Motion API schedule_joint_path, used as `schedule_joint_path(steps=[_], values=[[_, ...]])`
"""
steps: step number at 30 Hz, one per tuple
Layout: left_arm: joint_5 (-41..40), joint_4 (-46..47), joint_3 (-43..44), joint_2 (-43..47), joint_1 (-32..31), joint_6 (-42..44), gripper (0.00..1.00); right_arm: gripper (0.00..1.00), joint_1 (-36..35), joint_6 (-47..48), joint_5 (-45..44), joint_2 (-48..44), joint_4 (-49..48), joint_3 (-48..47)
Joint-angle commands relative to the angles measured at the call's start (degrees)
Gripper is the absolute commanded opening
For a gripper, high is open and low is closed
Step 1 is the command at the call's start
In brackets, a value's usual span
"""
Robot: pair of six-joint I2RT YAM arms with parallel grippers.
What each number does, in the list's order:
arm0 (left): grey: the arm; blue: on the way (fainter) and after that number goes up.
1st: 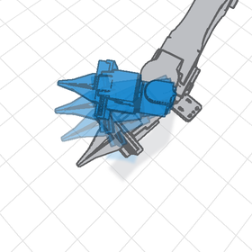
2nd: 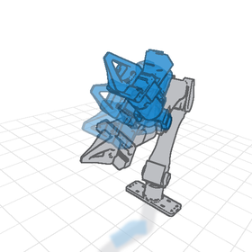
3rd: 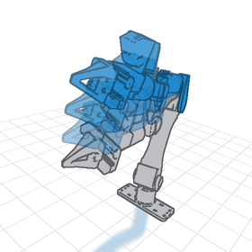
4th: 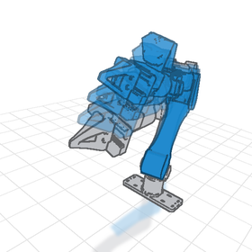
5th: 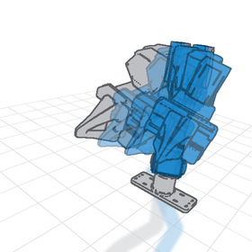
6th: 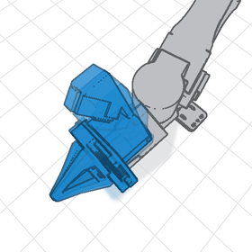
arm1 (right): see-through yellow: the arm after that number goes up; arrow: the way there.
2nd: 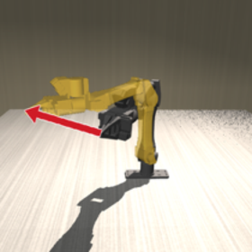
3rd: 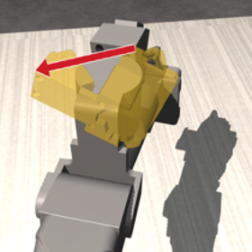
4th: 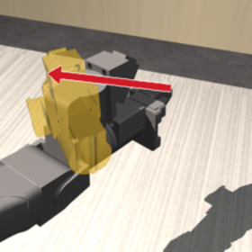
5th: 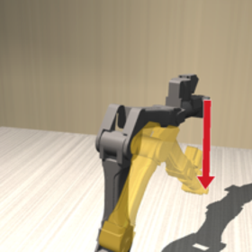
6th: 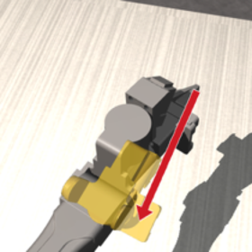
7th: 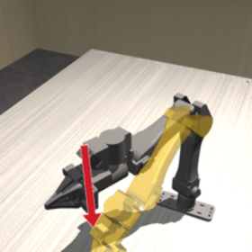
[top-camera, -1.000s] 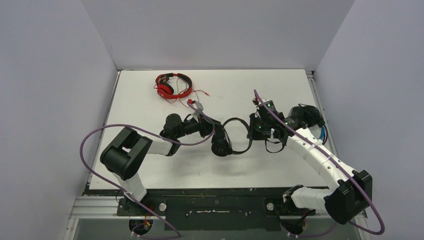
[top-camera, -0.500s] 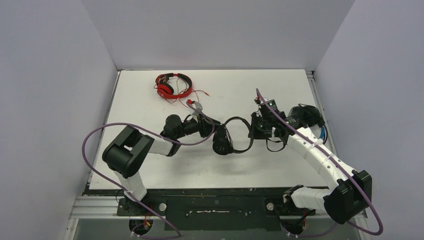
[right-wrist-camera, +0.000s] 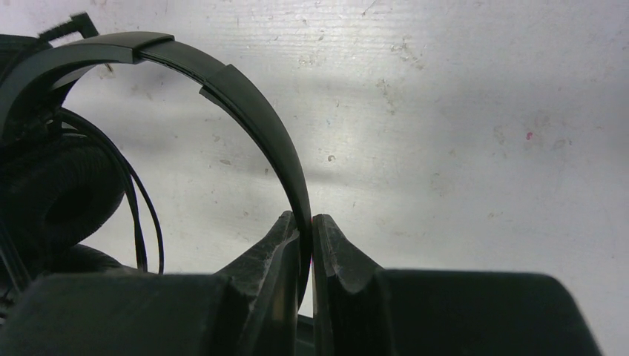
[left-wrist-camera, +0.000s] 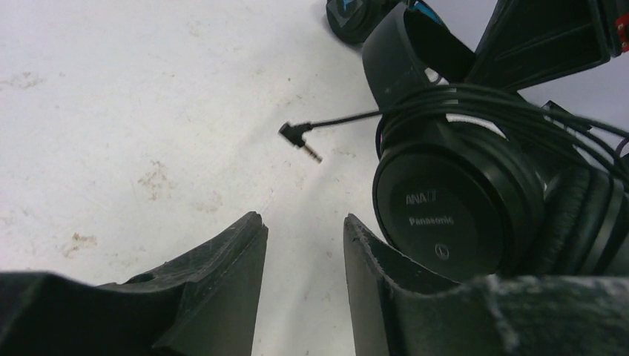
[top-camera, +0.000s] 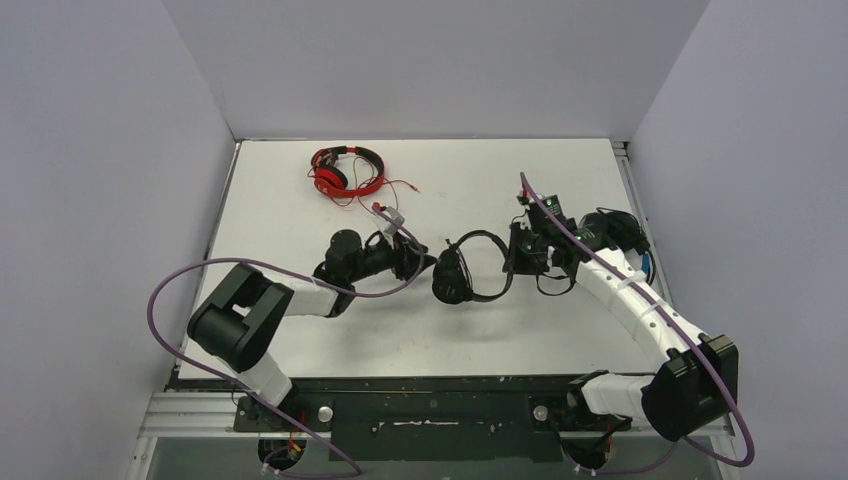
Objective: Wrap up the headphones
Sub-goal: Wrap the headphones cable around the headphones, then place the headphones at the center of the board.
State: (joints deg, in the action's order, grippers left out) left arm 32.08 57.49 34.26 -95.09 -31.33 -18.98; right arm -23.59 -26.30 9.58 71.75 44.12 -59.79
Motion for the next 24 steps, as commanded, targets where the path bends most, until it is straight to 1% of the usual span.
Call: schedule_joint_path(steps=[1,8,12,15,19,22,24], values=[[-3.6,-2.9,-2.3,4.3,0.4,0.3,0.44,0.00,2.1,0.8,2.3,0.3,-3.7,-0.4],[-8.2,-7.1,-5.6,9.5,-1.0,-2.5,0.56,0.00,6.9,1.5,2.7,1.2,-5.9,2.2],[-11.4,-15.9,-4.7,13.2,-3.5,-0.7,0.58,0.00,10.3,1.7,2.8,1.4,-7.7,4.2],[-14.3,-23.2,-3.0,15.6,-6.0,-1.1,0.64,0.00,13.9,2.2,3.3,1.8,-9.4,6.1],[-17.5,-30.1,-1.5,18.8,-7.8,-1.9,0.72,0.00,18.0,2.7,2.8,2.2,-11.7,8.7],[-18.4,-34.4,-0.5,21.2,-8.6,-0.9,0.75,0.00,21.2,3.0,2.3,2.5,-13.1,10.8],[-20.8,-37.3,0.2,22.7,-9.2,-0.8,0.76,0.00,22.6,2.8,1.8,2.5,-14.2,12.4]])
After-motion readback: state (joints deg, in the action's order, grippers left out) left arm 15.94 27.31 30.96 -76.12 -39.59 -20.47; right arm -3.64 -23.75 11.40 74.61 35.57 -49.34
